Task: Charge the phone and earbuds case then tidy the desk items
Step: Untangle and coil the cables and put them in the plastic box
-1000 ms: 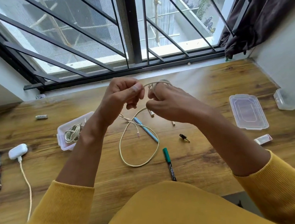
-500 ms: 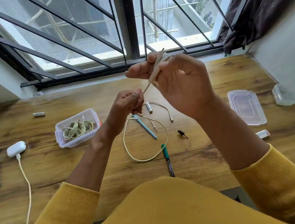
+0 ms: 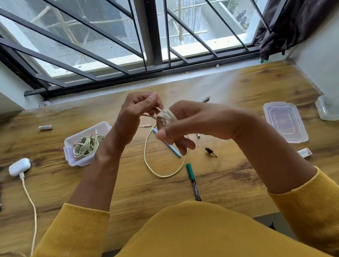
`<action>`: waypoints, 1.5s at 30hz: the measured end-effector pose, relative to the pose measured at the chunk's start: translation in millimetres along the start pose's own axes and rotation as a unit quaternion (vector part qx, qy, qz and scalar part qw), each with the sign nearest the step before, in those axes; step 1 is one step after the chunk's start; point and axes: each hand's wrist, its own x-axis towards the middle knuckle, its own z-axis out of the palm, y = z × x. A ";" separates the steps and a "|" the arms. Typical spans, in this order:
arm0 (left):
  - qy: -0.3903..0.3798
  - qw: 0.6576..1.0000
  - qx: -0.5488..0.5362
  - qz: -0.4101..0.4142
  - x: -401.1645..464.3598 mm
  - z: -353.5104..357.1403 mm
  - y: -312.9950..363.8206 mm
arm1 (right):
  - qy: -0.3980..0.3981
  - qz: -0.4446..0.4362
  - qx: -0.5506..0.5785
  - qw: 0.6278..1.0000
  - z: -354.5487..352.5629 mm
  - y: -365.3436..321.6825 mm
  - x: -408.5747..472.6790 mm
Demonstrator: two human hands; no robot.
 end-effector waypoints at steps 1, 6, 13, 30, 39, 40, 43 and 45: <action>-0.010 1.000 0.017 0.006 0.2 -0.8 0.8 | -0.009 0.031 -0.039 0.999 0.4 0.3 -0.2; -0.069 0.993 0.092 0.011 1.9 -2.7 7.0 | 0.012 0.175 -0.216 0.961 5.5 -3.8 2.7; -0.037 0.991 0.129 0.016 1.1 -5.5 5.2 | 0.105 0.242 -0.398 0.879 8.8 9.7 13.6; 0.037 0.996 0.025 0.075 -6.2 8.9 10.7 | 0.320 0.069 -0.129 0.936 3.9 18.6 16.6; 0.089 0.993 -0.026 0.078 -16.7 26.1 0.8 | 0.292 -0.037 0.074 0.953 2.9 11.3 11.4; 0.093 0.992 -0.027 0.078 -17.5 27.8 0.4 | 0.292 -0.042 0.079 0.952 3.8 11.8 10.3; 0.106 0.990 -0.048 0.077 -19.8 31.9 0.7 | 0.298 -0.070 0.108 0.946 3.2 17.0 10.7; 0.112 0.989 -0.054 0.076 -20.8 34.9 0.5 | 0.306 -0.086 0.130 0.939 2.6 20.6 12.4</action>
